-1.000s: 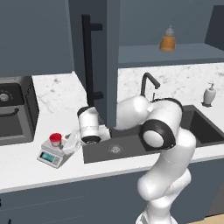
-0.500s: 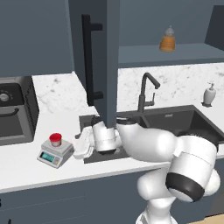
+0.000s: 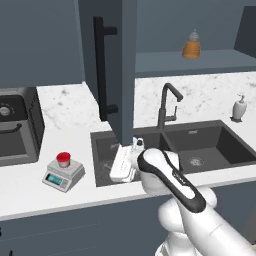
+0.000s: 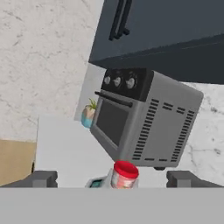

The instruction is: Pick the jam and place it on the digital scale for weighing, and close the cabinet.

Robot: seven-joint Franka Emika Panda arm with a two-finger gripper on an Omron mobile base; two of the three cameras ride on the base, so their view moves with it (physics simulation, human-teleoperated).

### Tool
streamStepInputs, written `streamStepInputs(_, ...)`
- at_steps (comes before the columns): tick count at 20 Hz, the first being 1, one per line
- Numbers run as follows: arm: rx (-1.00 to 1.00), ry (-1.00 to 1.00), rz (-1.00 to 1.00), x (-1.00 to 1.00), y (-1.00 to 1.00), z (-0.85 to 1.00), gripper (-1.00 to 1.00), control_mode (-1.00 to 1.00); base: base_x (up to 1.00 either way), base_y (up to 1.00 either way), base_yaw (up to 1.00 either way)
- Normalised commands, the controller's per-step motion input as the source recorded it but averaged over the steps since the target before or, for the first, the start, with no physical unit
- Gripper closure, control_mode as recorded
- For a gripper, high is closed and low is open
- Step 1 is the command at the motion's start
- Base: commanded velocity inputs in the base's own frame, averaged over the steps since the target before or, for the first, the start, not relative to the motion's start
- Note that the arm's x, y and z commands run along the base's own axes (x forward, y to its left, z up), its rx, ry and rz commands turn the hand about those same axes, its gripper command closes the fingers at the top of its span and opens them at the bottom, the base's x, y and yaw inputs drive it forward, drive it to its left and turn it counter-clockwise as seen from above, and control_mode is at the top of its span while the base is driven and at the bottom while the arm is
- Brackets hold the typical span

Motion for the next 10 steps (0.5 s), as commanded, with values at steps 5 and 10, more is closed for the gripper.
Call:
streamStepInputs(5, 0.0, -0.17, -0.11, -0.31, -0.76, 0.92, -1.0, -1.0, 0.0, 0.0, 0.0)
streamStepInputs(10, 0.01, -0.32, -0.19, -0.29, -0.9, 0.91, -1.0, -1.0, 0.0, 0.0, 0.0)
